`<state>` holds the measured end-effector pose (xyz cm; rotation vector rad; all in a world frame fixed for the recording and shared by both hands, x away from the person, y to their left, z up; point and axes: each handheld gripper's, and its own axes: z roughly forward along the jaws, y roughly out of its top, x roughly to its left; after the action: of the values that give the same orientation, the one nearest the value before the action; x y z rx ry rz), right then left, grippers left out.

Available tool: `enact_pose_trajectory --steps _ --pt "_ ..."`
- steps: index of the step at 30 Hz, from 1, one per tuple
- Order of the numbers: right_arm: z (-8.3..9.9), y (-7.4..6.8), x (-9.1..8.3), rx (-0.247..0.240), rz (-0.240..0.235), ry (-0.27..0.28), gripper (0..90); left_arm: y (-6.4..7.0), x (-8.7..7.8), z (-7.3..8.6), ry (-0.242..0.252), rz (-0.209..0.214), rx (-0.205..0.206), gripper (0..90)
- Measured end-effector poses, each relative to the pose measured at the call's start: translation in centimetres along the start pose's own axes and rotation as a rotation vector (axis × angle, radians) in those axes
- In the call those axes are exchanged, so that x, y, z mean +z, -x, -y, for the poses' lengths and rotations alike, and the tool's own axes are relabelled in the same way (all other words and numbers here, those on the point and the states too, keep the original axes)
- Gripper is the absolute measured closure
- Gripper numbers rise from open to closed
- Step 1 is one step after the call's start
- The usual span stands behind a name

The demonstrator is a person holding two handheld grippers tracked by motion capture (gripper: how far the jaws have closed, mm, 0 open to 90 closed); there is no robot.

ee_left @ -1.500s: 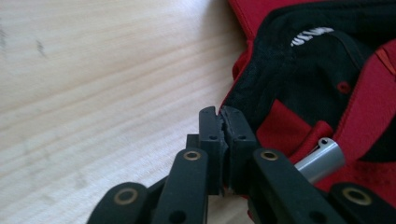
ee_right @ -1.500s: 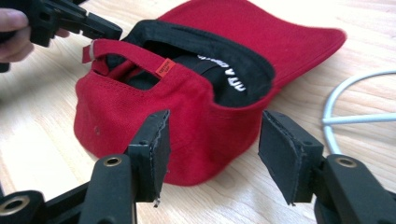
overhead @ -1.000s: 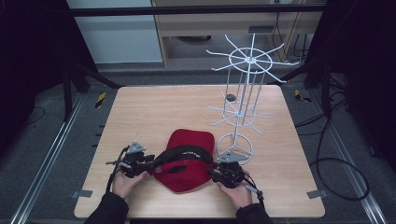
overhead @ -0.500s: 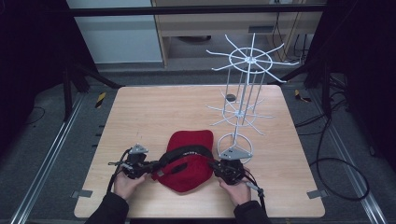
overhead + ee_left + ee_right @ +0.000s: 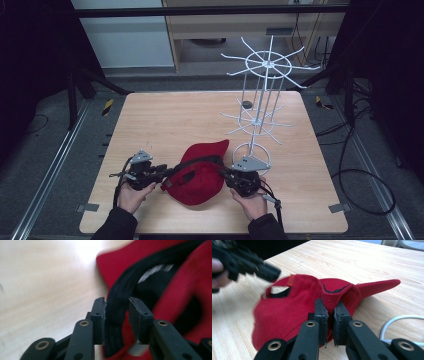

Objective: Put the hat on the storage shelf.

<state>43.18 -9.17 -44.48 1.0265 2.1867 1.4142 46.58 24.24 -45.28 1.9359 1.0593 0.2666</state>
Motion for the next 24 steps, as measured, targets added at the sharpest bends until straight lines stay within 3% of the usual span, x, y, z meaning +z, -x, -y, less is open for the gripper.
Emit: enact_pose_trajectory --steps 1,4,6,7,11,16,18,22,24 --pt "0.0 0.0 0.0 0.000 0.000 0.000 84.0 0.0 0.0 0.0 0.000 0.000 0.000 62.6" --pt "-0.1 -0.1 0.0 -0.014 -0.007 -0.006 83.9 0.7 -1.1 -1.2 0.070 0.023 0.018 56.5" --pt "-0.3 -0.1 0.0 -0.023 -0.011 -0.011 83.9 1.8 -1.0 -2.4 0.087 0.057 0.071 51.7" --pt "-0.3 -0.1 0.0 -0.023 -0.011 -0.011 83.9 1.8 -1.0 -2.4 0.087 0.057 0.071 49.1" --pt "-0.7 -0.3 0.0 -0.039 -0.025 -0.015 83.8 3.4 0.4 -3.1 0.045 0.098 0.120 43.5" --pt "-1.0 -0.5 0.1 -0.052 -0.036 -0.014 83.8 4.2 1.5 -3.5 0.021 0.124 0.153 38.7" --pt "-1.1 -0.5 0.1 -0.056 -0.041 -0.015 83.8 4.5 2.2 -3.7 0.020 0.153 0.159 37.8" --pt "-1.2 -0.5 0.2 -0.056 -0.047 -0.013 83.8 4.7 3.6 -3.6 -0.014 0.197 0.163 41.7" --pt "-1.3 -0.6 0.2 -0.057 -0.047 -0.012 83.8 4.9 3.8 -3.5 -0.027 0.202 0.164 48.7"
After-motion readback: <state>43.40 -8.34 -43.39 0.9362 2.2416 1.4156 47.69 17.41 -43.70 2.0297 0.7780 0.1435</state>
